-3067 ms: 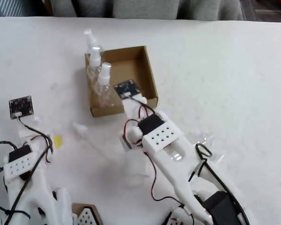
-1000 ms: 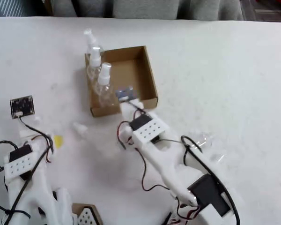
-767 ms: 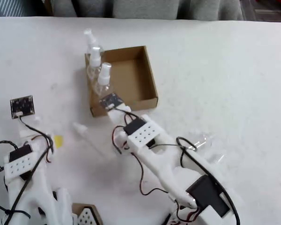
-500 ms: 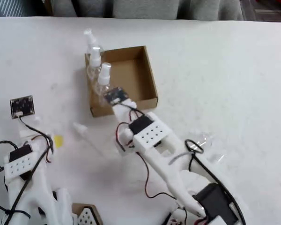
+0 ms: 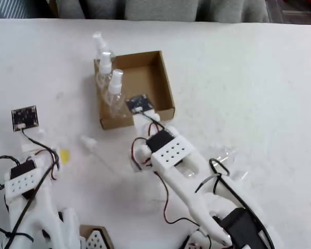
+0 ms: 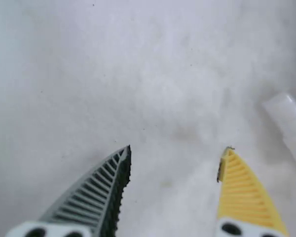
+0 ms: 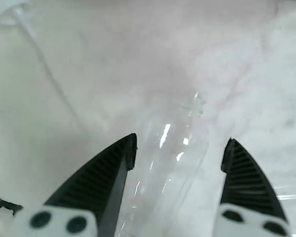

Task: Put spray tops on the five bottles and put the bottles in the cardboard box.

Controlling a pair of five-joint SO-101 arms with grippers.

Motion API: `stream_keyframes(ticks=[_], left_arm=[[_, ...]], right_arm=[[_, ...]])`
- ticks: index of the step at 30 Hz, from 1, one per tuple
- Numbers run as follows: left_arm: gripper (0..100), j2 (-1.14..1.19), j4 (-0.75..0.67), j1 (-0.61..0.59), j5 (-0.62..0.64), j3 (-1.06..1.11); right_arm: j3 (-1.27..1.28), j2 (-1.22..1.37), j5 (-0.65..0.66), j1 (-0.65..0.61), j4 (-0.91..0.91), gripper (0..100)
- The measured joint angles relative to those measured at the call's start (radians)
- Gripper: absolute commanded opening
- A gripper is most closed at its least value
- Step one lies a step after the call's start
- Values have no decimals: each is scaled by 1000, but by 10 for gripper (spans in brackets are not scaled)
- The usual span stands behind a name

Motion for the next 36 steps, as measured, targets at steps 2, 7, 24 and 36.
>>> stream_keyframes(ticks=[2, 7, 24, 36], left_arm=[[279, 0, 0, 0, 0, 0], [279, 0, 0, 0, 0, 0], [279, 0, 0, 6, 0, 0], [279, 0, 0, 6, 0, 0]], right_arm=[[0, 11, 0, -2, 0, 248], [0, 54, 0, -29, 0, 248], [0, 104, -55, 28, -44, 84], [-35, 72, 60, 201, 21, 84]])
